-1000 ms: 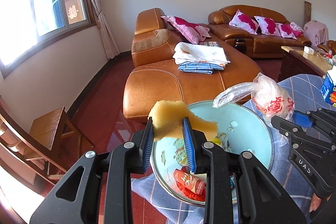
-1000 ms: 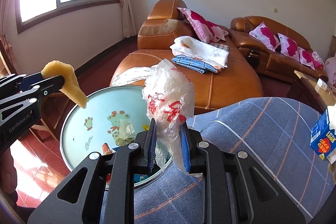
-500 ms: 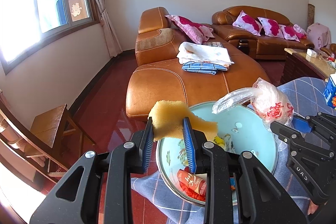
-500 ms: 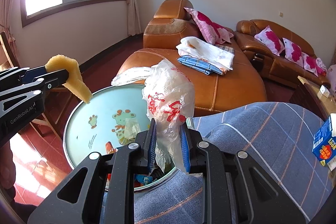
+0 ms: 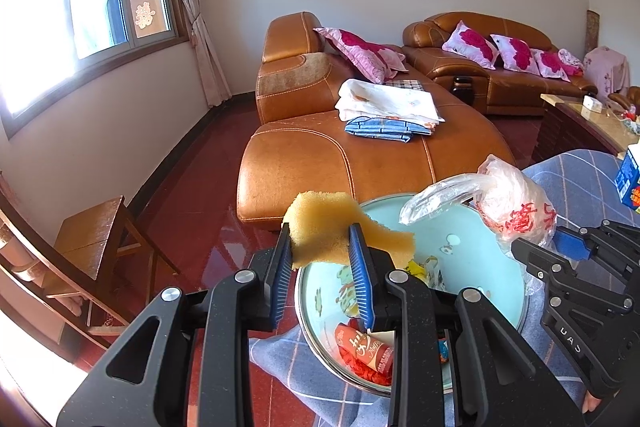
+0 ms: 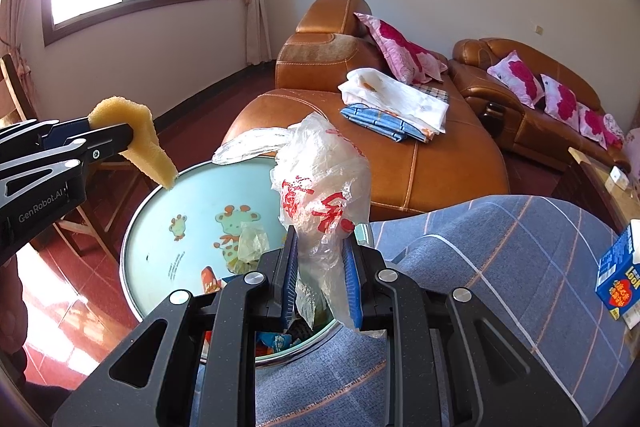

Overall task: Collect trash
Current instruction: 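Open both grippers to drop the yellow piece and plastic bag into the bin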

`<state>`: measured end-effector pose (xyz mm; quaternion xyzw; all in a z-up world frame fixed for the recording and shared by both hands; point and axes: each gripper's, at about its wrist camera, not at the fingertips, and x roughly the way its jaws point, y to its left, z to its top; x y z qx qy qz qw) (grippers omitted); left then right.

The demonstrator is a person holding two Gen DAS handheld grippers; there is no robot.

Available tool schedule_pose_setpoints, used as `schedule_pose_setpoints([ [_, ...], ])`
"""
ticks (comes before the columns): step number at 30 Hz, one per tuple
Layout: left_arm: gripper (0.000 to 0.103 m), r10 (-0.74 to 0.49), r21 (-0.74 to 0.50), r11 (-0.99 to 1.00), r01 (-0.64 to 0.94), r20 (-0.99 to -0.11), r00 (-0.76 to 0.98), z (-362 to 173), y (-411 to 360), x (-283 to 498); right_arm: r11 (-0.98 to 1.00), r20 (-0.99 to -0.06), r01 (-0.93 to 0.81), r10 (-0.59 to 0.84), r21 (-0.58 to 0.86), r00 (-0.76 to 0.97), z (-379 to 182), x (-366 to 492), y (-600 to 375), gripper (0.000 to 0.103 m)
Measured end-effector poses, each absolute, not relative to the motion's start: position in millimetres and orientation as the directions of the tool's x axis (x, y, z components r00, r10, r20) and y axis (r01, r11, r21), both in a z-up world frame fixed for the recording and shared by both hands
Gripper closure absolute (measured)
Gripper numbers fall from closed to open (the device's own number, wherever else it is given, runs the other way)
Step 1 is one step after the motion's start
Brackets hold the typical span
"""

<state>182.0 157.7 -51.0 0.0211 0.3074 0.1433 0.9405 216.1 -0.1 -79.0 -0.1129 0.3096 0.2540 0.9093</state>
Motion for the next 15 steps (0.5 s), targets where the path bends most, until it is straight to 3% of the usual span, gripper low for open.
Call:
schedule_pose_setpoints([
  [8, 0.071, 0.259, 0.116, 0.965, -0.237, -0.577, 0.774, -53.1, 158.3, 187.2, 0.844, -0.624, -0.534, 0.393, -0.047, 0.676, -79.7, 216.7, 0.5, 0.081],
  [11, 0.062, 0.254, 0.101, 0.965, -0.241, -0.583, 0.772, -54.7, 159.8, 189.3, 0.844, -0.618, -0.534, 0.398, -0.044, 0.679, -79.9, 215.7, -0.6, 0.078],
  [13, 0.050, 0.249, 0.093, 0.966, -0.241, -0.584, 0.773, -55.3, 160.6, 189.4, 0.846, -0.612, -0.531, 0.400, -0.040, 0.683, -79.7, 214.4, -2.3, 0.077],
  [15, 0.041, 0.256, 0.097, 0.964, -0.247, -0.582, 0.772, -55.2, 161.2, 189.3, 0.847, -0.605, -0.531, 0.407, -0.031, 0.684, -78.9, 213.4, -4.9, 0.068],
])
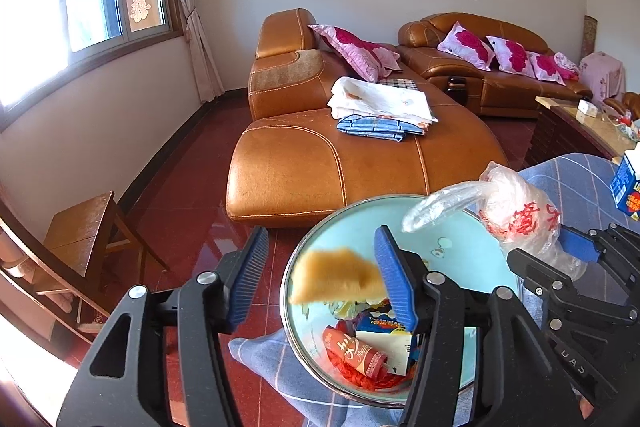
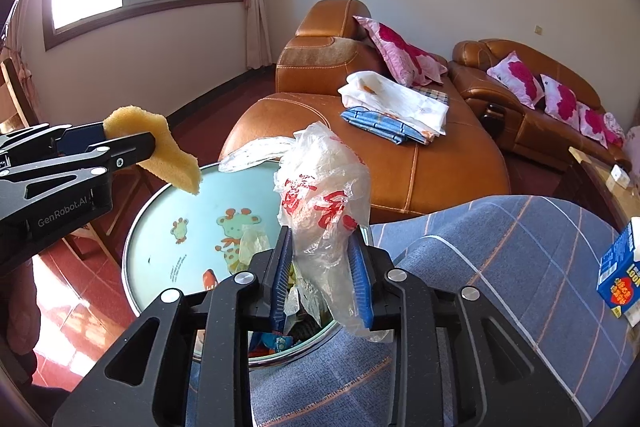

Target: Collect trash

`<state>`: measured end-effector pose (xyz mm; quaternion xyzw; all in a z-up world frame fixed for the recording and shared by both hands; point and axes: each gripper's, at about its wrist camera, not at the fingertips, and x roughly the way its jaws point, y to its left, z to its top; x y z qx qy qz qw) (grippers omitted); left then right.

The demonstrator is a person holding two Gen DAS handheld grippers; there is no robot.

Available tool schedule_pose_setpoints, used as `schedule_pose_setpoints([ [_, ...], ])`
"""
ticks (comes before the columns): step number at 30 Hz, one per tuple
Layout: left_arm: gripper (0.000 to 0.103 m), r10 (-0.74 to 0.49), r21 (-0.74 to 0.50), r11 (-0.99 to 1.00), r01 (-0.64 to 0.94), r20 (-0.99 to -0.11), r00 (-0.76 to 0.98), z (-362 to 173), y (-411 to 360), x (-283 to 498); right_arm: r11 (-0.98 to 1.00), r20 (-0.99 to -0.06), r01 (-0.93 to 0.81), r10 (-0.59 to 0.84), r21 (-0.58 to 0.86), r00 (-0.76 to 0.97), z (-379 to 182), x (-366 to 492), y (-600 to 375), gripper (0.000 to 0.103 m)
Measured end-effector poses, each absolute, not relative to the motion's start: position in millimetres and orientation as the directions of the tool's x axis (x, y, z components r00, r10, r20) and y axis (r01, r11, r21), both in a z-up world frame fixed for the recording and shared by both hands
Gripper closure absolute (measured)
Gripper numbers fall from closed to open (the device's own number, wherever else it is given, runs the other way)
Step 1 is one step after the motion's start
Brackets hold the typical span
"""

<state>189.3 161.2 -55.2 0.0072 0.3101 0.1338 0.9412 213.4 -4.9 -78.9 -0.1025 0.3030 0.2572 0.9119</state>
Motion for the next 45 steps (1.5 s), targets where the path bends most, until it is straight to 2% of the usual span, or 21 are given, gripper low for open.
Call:
schedule_pose_setpoints([
  [3, 0.035, 0.258, 0.088, 0.963, -0.256, -0.583, 0.771, -54.4, 163.6, 188.8, 0.853, -0.591, -0.521, 0.414, -0.014, 0.693, -77.3, 210.9, -10.3, 0.057],
  [6, 0.012, 0.266, 0.079, 0.959, -0.271, -0.570, 0.778, -52.3, 164.1, 184.0, 0.869, -0.557, -0.495, 0.414, 0.006, 0.720, -72.8, 206.8, -19.4, 0.048],
  [7, 0.012, 0.263, 0.074, 0.960, -0.269, -0.561, 0.785, -50.9, 163.2, 181.6, 0.875, -0.546, -0.484, 0.411, 0.010, 0.731, -71.3, 205.2, -22.4, 0.046],
  [9, 0.012, 0.260, 0.077, 0.962, -0.262, -0.556, 0.790, -49.2, 160.6, 178.4, 0.884, -0.525, -0.468, 0.404, 0.011, 0.749, -67.6, 202.2, -26.3, 0.032],
  [13, 0.011, 0.297, 0.073, 0.949, -0.307, -0.541, 0.787, -44.4, 167.1, 171.5, 0.872, -0.529, -0.489, 0.405, -0.022, 0.745, -66.6, 197.3, -20.1, 0.032],
  [17, 0.011, 0.321, 0.060, 0.936, -0.347, -0.550, 0.771, -43.5, 182.5, 169.0, 0.803, -0.577, -0.593, 0.458, -0.058, 0.676, -72.2, 195.4, -1.6, 0.032],
  [19, 0.011, 0.322, 0.053, 0.934, -0.352, -0.547, 0.772, -41.2, 187.2, 167.2, 0.787, -0.569, -0.613, 0.472, -0.073, 0.674, -71.9, 191.6, 2.5, 0.032],
  [23, 0.011, 0.334, 0.037, 0.928, -0.371, -0.526, 0.782, -36.0, 192.8, 161.9, 0.740, -0.557, -0.670, 0.531, -0.064, 0.639, -67.9, 188.0, 7.4, 0.039],
  [24, 0.011, 0.334, 0.033, 0.927, -0.373, -0.526, 0.782, -35.3, 194.0, 161.5, 0.732, -0.561, -0.680, 0.547, -0.039, 0.621, -66.6, 190.7, 7.2, 0.038],
  [26, 0.011, 0.333, 0.030, 0.927, -0.374, -0.526, 0.783, -35.7, 196.0, 160.5, 0.715, -0.640, -0.699, 0.536, -0.002, 0.550, -71.1, 203.2, 14.9, 0.034],
  [27, 0.011, 0.337, 0.031, 0.925, -0.378, -0.526, 0.781, -36.3, 196.9, 160.6, 0.728, -0.643, -0.685, 0.508, -0.035, 0.573, -69.1, 203.6, 16.9, 0.035],
  [28, 0.011, 0.336, 0.027, 0.925, -0.380, -0.529, 0.779, -36.3, 197.2, 161.8, 0.726, -0.621, -0.687, 0.536, -0.005, 0.572, -63.2, 203.1, 13.4, 0.034],
  [29, 0.011, 0.335, 0.023, 0.924, -0.383, -0.532, 0.777, -36.7, 198.9, 162.4, 0.715, -0.619, -0.697, 0.575, 0.061, 0.535, -59.7, 206.3, 10.0, 0.029],
  [31, 0.010, 0.343, 0.014, 0.918, -0.396, -0.528, 0.777, -36.0, 202.5, 161.4, 0.732, -0.643, -0.680, 0.544, 0.050, 0.539, -56.1, 208.8, 11.6, 0.029],
  [33, 0.010, 0.349, 0.005, 0.913, -0.407, -0.525, 0.776, -33.7, 207.2, 159.7, 0.732, -0.597, -0.673, 0.589, 0.109, 0.544, -43.5, 207.4, 5.7, 0.026],
  [35, 0.010, 0.356, 0.014, 0.913, -0.408, -0.517, 0.779, -30.9, 208.4, 158.5, 0.707, -0.626, -0.706, 0.539, -0.027, 0.564, -43.2, 198.5, 22.4, 0.025],
  [38, 0.010, 0.355, 0.022, 0.916, -0.401, -0.508, 0.785, -27.9, 205.2, 157.9, 0.692, -0.608, -0.722, 0.569, -0.012, 0.555, -36.2, 194.5, 25.5, 0.025],
  [45, 0.009, 0.321, 0.018, 0.932, -0.362, -0.507, 0.800, -25.9, 192.5, 154.0, 0.768, -0.512, -0.617, 0.466, -0.171, 0.722, -35.4, 170.7, 19.9, 0.025],
])
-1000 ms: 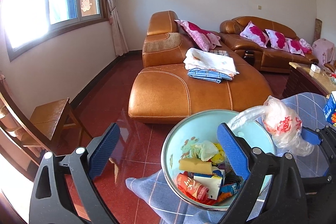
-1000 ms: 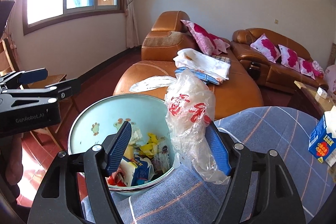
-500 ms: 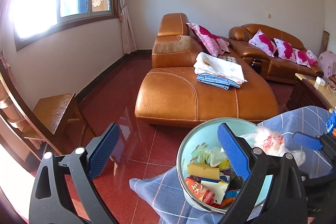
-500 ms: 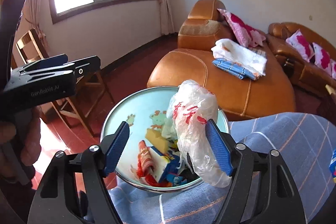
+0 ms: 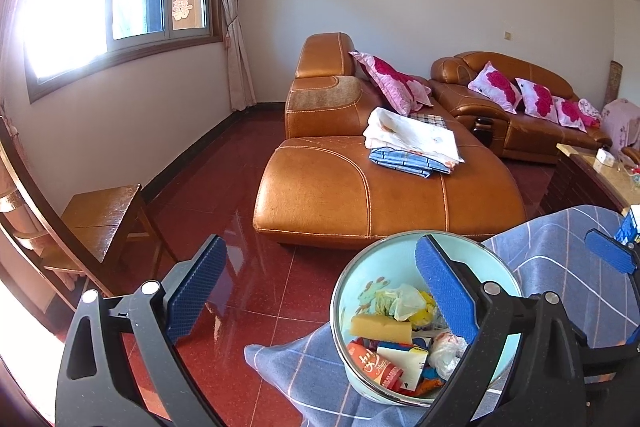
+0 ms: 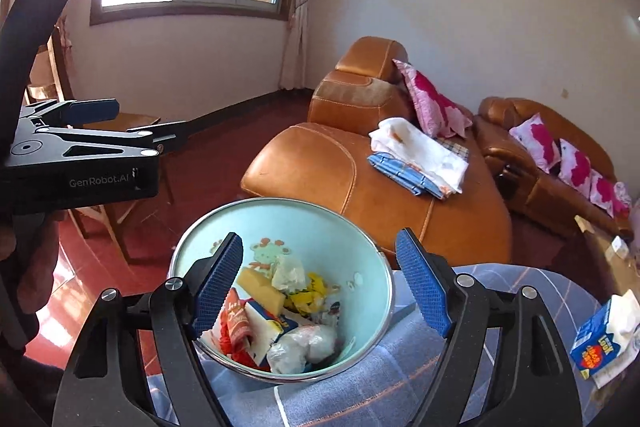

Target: Collect trash

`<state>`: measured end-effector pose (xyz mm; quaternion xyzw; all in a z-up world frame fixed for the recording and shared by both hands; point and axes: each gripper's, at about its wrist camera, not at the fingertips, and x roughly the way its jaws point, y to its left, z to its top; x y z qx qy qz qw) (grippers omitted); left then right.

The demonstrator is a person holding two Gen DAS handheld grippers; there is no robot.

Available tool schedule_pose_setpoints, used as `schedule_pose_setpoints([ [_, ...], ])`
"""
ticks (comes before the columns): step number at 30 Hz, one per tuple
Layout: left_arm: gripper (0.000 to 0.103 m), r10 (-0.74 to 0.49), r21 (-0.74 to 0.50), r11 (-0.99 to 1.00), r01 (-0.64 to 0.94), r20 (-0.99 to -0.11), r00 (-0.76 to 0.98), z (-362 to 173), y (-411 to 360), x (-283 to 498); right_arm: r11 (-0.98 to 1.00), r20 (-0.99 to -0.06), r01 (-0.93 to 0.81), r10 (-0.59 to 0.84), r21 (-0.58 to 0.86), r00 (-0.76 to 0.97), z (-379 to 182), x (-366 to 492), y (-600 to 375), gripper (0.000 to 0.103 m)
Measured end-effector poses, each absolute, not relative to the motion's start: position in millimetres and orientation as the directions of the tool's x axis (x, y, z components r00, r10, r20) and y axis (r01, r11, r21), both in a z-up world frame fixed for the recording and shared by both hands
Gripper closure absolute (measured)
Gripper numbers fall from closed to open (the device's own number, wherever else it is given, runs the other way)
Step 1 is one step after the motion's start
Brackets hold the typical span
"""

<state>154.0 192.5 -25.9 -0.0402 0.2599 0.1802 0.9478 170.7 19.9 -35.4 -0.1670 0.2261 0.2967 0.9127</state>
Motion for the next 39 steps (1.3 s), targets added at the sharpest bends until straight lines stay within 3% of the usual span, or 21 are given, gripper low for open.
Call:
schedule_pose_setpoints([
  [21, 0.008, 0.284, 0.049, 0.953, -0.299, -0.487, 0.826, -25.0, 169.9, 146.9, 0.920, -0.369, -0.386, 0.335, -0.071, 0.867, -42.6, 163.0, -59.1, 0.018],
  [39, 0.008, 0.272, 0.061, 0.958, -0.281, -0.507, 0.818, -26.5, 163.8, 151.3, 0.950, -0.353, -0.310, 0.283, -0.022, 0.892, -52.7, 165.3, -76.4, 0.016],
])
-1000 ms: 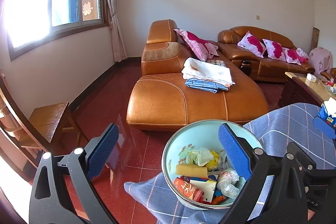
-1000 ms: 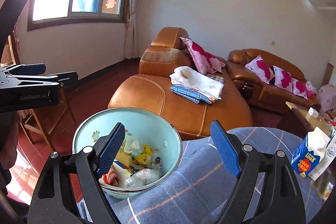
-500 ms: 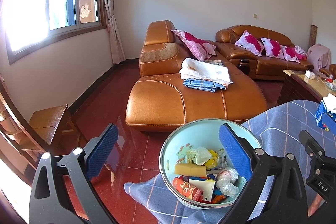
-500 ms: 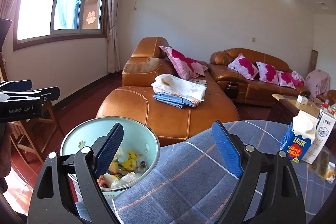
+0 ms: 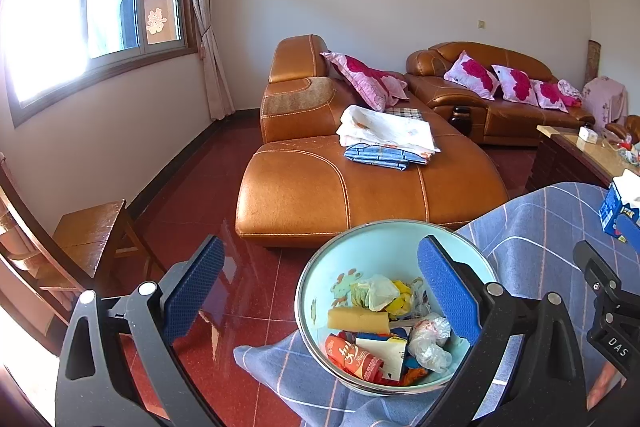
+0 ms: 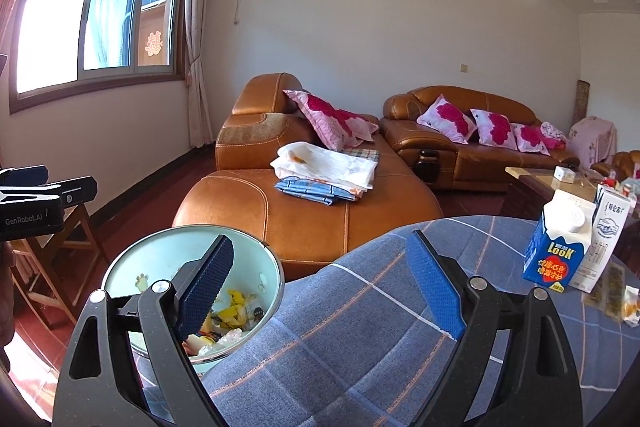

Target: Collect trash

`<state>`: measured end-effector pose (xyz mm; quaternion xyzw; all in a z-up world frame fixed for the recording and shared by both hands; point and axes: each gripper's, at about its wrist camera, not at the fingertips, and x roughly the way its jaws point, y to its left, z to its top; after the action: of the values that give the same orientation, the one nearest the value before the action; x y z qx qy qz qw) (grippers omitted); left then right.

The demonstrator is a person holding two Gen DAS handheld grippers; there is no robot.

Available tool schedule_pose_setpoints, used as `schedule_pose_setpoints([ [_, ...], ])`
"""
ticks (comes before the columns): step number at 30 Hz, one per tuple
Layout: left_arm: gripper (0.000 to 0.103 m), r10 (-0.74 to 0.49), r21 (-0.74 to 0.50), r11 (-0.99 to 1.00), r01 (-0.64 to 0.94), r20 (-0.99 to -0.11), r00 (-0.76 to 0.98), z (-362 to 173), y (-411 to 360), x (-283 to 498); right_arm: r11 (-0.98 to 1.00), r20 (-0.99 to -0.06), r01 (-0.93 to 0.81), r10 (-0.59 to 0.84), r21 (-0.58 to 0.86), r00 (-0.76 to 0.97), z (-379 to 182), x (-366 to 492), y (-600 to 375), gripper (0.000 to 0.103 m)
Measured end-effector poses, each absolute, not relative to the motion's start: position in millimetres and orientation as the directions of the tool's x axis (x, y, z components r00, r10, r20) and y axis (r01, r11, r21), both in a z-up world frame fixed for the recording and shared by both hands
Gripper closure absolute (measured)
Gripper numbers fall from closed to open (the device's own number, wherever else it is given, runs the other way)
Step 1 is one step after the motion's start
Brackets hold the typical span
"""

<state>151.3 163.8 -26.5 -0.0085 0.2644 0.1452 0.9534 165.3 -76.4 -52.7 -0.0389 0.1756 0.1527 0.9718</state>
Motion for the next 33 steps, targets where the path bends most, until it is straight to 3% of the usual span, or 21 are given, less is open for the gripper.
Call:
schedule_pose_setpoints([
  [33, 0.007, 0.321, 0.176, 0.947, -0.268, -0.537, 0.780, -44.1, 142.0, 162.2, 0.956, -0.346, -0.288, 0.253, -0.053, 0.903, -54.4, 165.6, -73.0, 0.006],
])
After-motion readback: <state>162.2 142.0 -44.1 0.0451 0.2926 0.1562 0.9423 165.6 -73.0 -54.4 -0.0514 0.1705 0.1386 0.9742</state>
